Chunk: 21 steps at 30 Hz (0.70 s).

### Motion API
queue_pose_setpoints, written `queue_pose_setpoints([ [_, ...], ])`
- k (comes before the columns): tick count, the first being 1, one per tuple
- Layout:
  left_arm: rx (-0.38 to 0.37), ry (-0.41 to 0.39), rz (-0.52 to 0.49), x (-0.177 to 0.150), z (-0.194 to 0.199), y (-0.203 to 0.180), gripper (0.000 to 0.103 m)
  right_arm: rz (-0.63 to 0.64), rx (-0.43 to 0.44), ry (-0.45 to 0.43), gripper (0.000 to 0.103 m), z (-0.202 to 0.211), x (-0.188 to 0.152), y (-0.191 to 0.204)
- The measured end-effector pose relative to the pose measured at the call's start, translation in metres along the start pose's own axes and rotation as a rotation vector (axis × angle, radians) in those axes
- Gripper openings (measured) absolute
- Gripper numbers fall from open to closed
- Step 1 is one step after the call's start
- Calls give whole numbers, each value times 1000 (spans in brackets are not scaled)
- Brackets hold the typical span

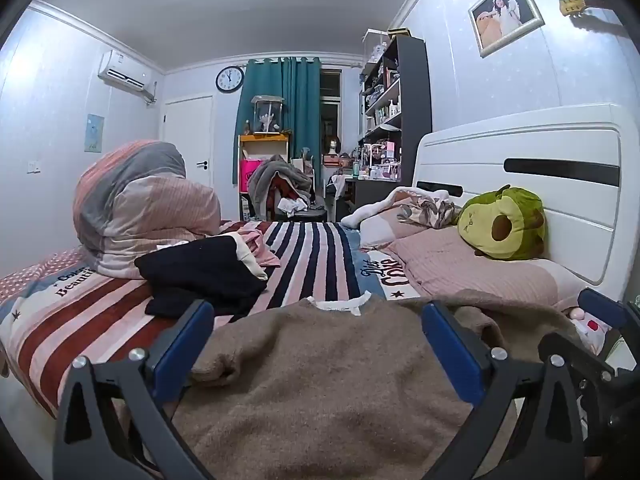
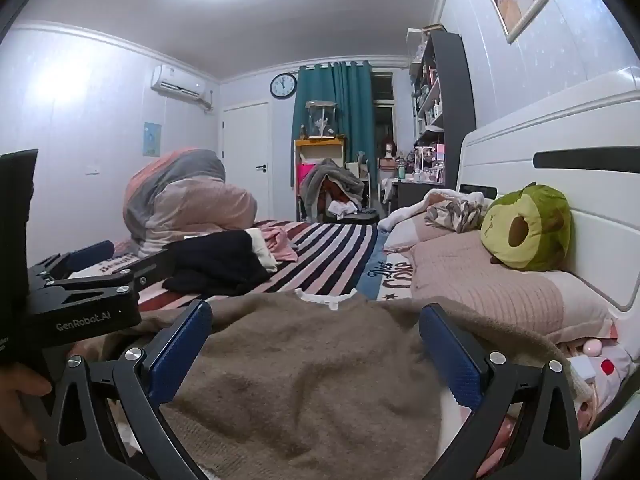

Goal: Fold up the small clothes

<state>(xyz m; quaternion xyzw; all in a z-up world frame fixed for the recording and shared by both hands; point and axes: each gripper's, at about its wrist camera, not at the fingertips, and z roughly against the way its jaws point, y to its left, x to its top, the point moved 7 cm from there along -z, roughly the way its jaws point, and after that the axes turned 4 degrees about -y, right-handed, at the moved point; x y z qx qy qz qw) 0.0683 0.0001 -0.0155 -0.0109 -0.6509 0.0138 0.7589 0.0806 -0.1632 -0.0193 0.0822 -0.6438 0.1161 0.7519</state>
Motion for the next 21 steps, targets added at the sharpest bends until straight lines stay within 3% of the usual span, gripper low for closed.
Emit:
queue_pose_setpoints([
  [4,-7,29,-4,-2,-5,0,102,4,-4,-4,102,-1,0,0],
  [21,-15,15,-7,-6,-2,-2,102,-9,-11,0,102,-4,-10,-4],
])
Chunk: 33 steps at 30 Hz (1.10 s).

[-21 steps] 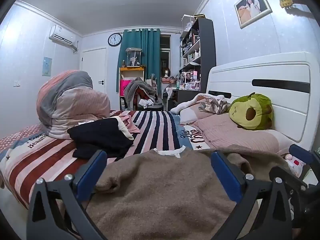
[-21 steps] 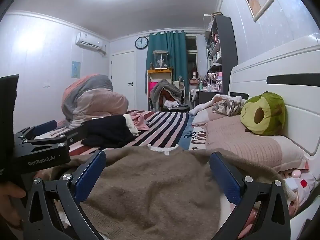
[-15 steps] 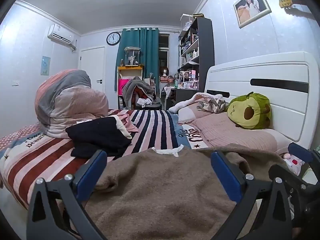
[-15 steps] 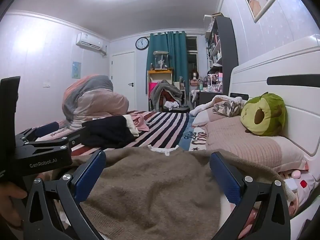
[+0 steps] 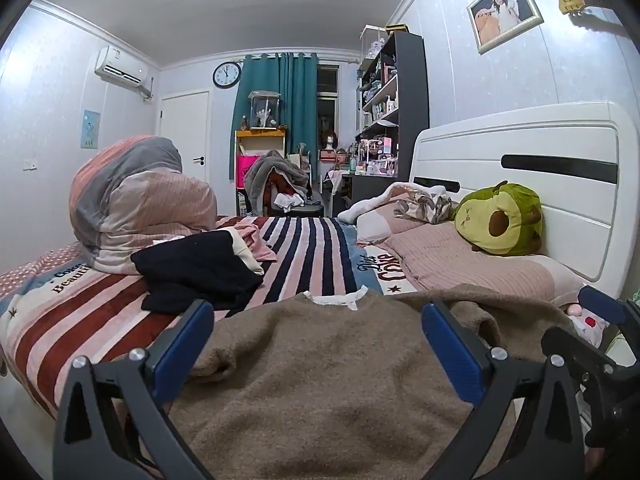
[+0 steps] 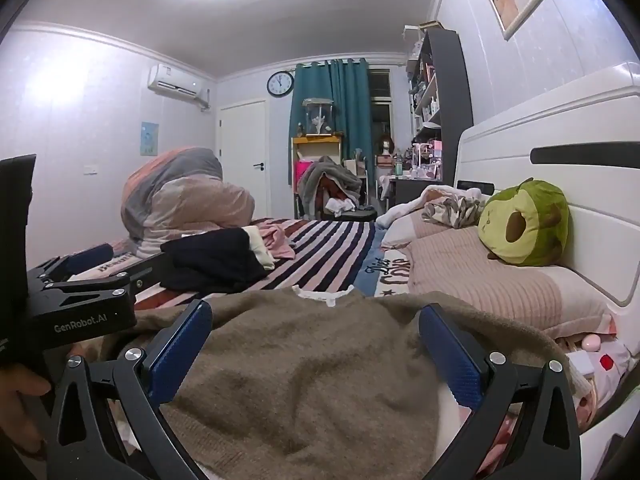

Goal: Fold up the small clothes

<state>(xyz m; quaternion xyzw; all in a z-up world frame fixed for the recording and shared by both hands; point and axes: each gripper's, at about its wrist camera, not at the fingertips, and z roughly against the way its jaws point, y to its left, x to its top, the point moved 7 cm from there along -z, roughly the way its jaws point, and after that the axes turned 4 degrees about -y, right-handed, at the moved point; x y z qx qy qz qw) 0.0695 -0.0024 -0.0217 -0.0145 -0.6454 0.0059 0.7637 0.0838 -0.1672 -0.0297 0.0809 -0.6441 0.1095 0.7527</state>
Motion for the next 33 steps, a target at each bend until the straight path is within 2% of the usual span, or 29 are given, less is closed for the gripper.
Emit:
queue_pose_setpoints([
  [33,27,22,0,-3,-3,9,102,-11,-5,8,102,2,-1,-3],
])
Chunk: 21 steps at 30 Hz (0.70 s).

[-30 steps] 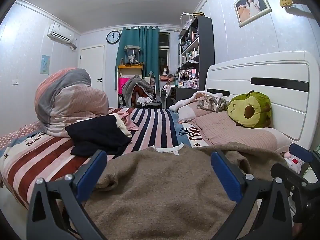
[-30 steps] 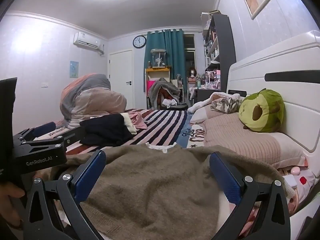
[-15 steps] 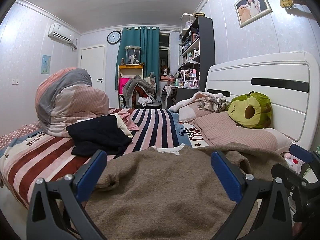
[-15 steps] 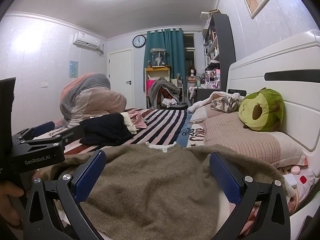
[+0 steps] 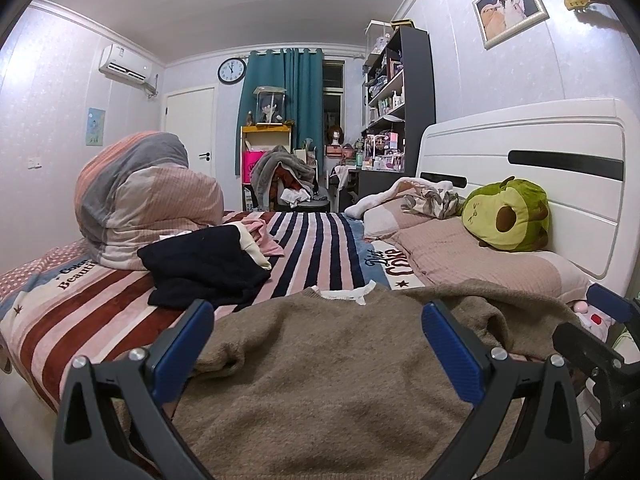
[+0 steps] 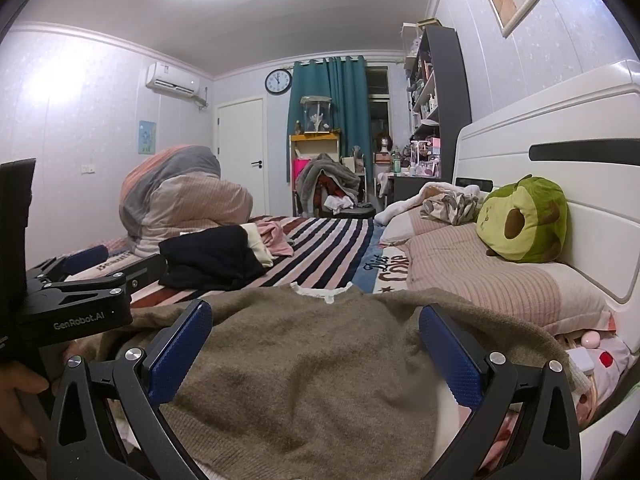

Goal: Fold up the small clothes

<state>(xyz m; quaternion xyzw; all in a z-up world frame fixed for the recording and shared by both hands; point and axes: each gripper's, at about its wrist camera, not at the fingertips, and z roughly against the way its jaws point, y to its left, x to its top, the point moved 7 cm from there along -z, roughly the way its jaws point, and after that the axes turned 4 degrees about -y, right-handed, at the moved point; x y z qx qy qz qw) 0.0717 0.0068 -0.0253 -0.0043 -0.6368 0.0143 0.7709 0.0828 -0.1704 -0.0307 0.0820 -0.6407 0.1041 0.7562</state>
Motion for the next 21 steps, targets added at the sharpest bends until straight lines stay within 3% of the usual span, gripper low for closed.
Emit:
queue_pose_setpoints([
  [21,7,13,-3,-3,-3,1,102,-3,-7,7,102,-2,-7,-3],
])
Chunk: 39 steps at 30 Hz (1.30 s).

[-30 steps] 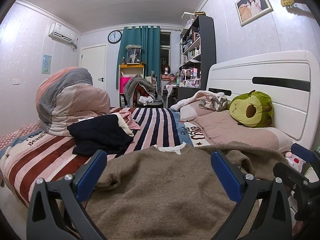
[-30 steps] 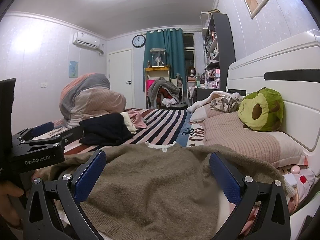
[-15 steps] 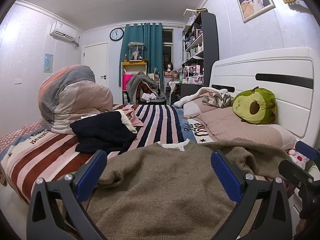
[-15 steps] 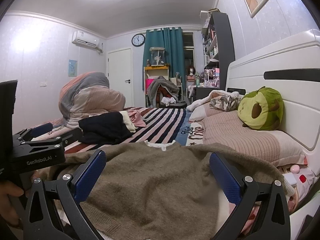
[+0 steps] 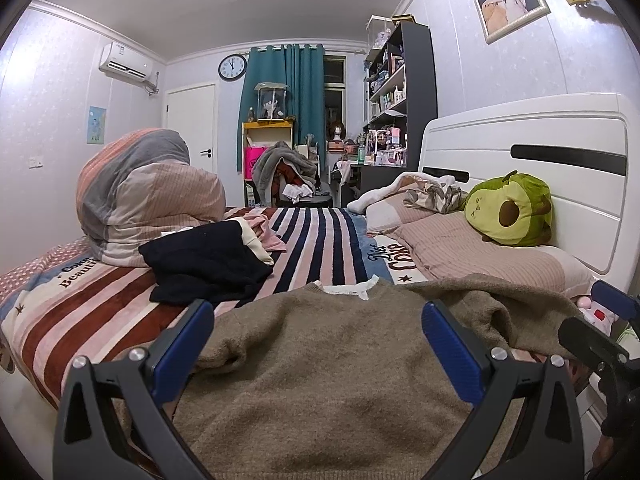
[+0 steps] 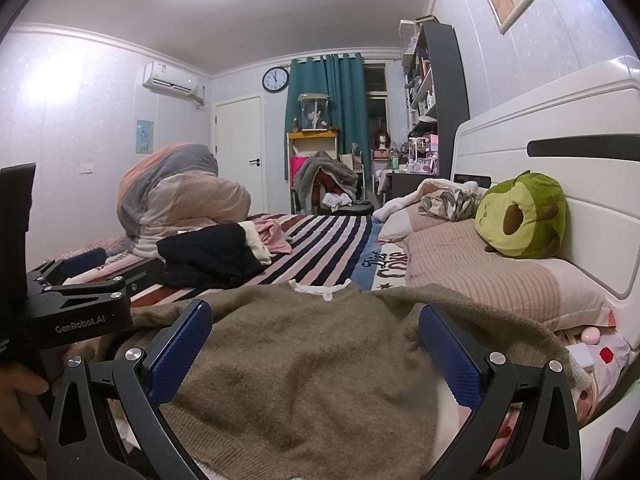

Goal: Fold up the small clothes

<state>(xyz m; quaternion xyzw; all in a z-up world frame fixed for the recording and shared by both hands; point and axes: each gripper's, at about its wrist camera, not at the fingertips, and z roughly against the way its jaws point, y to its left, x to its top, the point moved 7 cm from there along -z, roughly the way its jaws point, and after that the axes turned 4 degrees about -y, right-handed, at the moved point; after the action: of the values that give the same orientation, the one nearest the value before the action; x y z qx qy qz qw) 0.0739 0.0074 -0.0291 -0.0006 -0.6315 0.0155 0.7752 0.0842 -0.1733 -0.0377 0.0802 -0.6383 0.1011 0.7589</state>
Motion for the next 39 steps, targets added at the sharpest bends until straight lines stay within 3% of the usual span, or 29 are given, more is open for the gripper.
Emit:
queue_pose_setpoints([
  [14,-32,25,66,-14,-22,29,102,5,-71,45,102,-18,-9,16],
  [21,0,100,176,-46,-46,98,102,-10,54,193,102,-53,-38,49],
  [24,48,129,226,-69,-50,144,102,-10,104,247,101,-66,-50,63],
  [30,294,211,336,-131,-37,260,102,14,139,306,101,-84,-62,84],
  [33,373,247,425,-161,-26,302,102,24,164,306,101,-88,-62,92],
  [39,355,258,606,-198,-15,341,102,64,183,306,101,-98,-62,108],
])
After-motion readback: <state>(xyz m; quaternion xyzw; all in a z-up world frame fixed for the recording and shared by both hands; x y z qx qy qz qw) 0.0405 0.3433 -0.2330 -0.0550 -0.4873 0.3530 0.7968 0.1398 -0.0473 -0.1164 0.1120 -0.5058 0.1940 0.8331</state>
